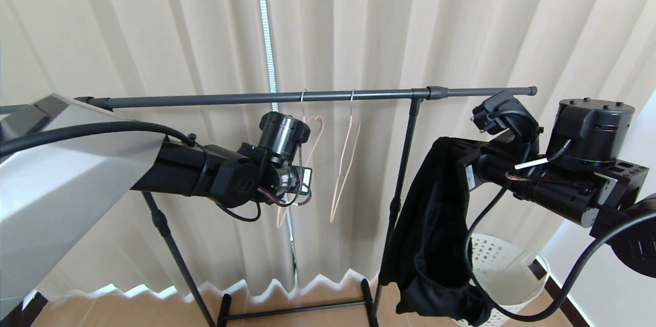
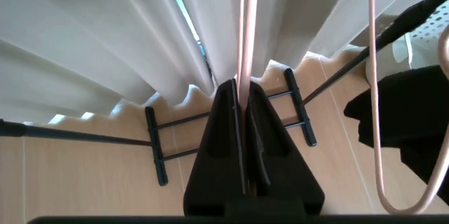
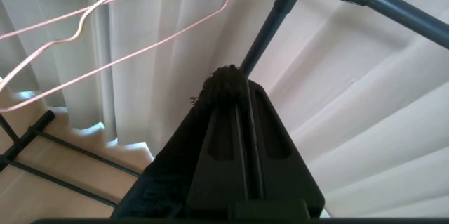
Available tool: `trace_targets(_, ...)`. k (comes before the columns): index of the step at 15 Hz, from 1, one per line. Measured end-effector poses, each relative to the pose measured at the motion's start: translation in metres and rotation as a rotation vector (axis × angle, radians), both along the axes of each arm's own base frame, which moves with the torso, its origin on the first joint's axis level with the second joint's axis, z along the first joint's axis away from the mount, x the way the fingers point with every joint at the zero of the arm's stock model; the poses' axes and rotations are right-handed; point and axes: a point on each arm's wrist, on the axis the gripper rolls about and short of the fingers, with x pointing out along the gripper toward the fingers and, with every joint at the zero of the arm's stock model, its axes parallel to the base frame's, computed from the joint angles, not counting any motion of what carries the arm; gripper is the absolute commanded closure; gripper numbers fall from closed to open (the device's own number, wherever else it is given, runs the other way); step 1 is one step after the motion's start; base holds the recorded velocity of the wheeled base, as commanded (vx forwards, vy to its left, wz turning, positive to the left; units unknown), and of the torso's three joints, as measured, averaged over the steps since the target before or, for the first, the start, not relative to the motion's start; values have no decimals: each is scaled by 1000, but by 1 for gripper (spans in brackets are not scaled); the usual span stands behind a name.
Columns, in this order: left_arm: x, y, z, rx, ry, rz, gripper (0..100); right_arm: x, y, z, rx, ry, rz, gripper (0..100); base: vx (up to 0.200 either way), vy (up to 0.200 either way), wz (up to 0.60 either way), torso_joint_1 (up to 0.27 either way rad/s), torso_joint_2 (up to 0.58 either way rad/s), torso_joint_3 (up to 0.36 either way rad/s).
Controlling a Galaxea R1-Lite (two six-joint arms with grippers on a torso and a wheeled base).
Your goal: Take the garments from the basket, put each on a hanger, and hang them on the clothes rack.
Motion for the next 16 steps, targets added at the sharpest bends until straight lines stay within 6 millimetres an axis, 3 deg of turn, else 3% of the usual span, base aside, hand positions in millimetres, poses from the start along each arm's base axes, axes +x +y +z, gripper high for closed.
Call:
trace_targets(5,-32,8,21,-7,-12,-25,100,-3,-1,3,3,-9,1,100,0,0,0,0,0,0)
trace_targets(12,-107,34,30,-7,-5,-89,100,-9,-1,-1,-6,7,4,100,0,0,0,0,0,0)
trace_targets(14,-122,41,31,-26,-32,-104,100,-19,2,0,-15,2,-14,100,0,0,0,0,0,0)
trace_targets(16,-150,57,17,-15,-27,-125,100,-43,10,8,-36,-35,-32,100,0,0,0,0,0,0)
